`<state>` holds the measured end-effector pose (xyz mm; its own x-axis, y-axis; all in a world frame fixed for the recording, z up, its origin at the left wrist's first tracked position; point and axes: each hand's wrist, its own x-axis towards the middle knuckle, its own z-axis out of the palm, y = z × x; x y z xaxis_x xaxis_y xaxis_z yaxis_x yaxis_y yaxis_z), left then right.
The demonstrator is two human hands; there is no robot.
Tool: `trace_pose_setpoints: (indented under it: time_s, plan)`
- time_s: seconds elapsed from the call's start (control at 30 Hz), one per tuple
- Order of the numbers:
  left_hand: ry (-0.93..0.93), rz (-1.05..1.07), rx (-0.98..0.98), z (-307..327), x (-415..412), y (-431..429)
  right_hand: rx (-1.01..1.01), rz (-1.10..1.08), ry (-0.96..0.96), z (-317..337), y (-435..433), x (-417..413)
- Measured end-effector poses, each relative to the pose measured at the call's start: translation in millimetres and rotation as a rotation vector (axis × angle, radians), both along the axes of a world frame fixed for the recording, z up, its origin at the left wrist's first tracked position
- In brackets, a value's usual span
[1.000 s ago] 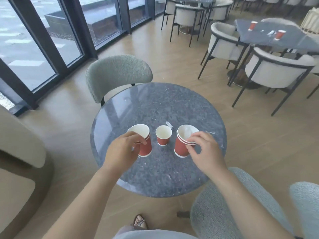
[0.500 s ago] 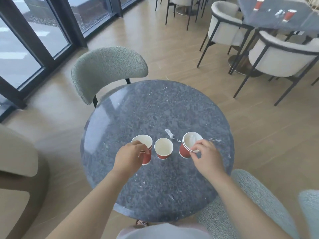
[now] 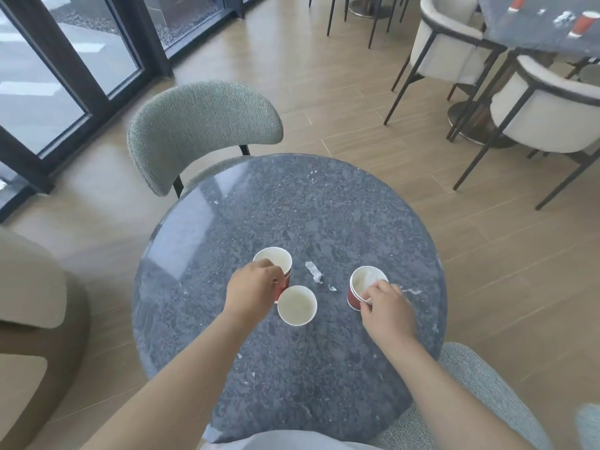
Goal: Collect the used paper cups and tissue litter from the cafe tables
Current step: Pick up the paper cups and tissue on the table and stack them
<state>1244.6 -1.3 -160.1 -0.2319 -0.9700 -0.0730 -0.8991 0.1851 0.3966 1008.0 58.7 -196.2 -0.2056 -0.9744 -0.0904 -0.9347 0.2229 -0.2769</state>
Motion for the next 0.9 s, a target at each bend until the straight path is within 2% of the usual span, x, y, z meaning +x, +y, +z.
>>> trace_pose_setpoints:
  time_s: [0.23, 0.4, 0.7, 0.9]
  plan:
    - [-0.086, -0.079, 0.157, -30.3, 14.4, 3.7, -0.021, 0.026, -0.057, -1.9, -13.6, -1.8]
    - [-0.004, -0.082, 0.078, -27.7, 12.3, -0.6, -0.090, 0.049, -0.072, 8.1, -20.0, 3.9]
    - [0.098, -0.088, 0.025, -8.1, -15.7, -26.6, -0.120, 0.206, -0.257, 22.9, -44.7, 30.4]
    - [0.113, -0.136, 0.030, -11.0, -22.2, -36.7, -0.092, 0.252, -0.182, 15.5, -50.2, 37.0]
